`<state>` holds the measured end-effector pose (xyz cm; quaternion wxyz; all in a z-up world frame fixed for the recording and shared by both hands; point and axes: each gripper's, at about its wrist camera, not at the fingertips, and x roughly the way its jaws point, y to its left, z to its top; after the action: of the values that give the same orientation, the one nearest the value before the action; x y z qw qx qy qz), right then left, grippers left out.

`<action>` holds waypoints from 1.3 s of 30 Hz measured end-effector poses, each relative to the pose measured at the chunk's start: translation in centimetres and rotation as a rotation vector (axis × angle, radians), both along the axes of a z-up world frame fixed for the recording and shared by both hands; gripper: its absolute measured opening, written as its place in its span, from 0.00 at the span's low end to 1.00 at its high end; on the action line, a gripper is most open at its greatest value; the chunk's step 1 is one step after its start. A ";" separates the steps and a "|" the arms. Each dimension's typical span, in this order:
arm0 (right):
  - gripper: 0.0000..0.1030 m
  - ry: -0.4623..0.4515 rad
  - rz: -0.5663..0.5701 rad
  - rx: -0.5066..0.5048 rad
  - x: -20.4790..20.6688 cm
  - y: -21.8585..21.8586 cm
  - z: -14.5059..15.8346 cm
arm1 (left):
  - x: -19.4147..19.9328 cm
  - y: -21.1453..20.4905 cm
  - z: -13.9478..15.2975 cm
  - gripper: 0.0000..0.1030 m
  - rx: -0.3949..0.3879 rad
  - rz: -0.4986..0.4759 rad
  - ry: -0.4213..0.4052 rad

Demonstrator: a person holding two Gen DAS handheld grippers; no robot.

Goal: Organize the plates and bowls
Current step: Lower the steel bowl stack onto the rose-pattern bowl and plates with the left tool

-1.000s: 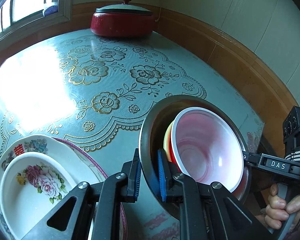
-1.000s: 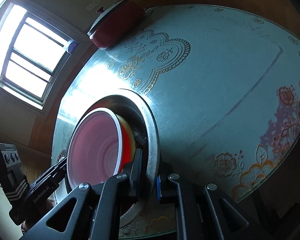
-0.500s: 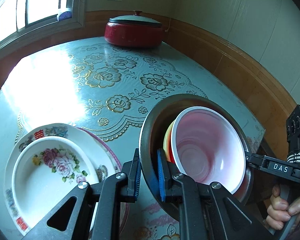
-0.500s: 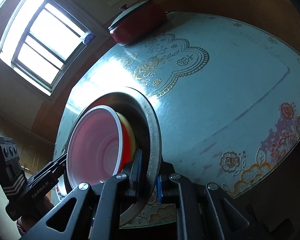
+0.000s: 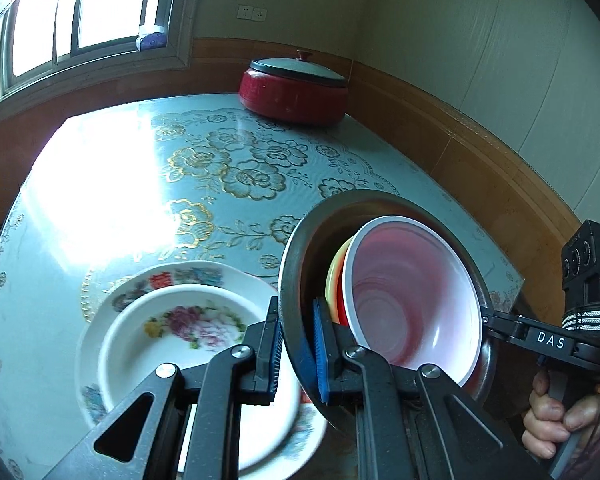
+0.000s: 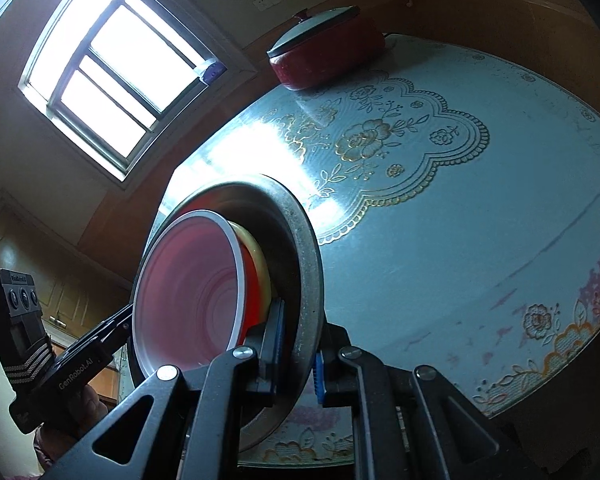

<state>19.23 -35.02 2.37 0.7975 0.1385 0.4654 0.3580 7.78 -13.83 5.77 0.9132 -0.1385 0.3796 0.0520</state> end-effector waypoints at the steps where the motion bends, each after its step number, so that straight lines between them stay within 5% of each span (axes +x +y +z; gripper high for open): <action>1: 0.11 0.004 -0.001 0.000 -0.4 0.7 0.1 | -0.3 0.7 0.1 0.12 0.001 -0.003 0.001; 19: 0.11 0.032 -0.047 -0.046 -7.4 10.5 0.0 | -4.5 11.7 -0.7 0.11 -0.045 -0.075 0.043; 39: 0.12 0.092 -0.061 -0.104 -7.5 12.3 -1.9 | -2.6 13.9 -3.7 0.11 -0.093 -0.099 0.167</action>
<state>11.75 -22.71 0.44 0.7920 0.1270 0.5150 0.3023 5.18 0.07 2.10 0.8725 -0.1568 0.4629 0.0006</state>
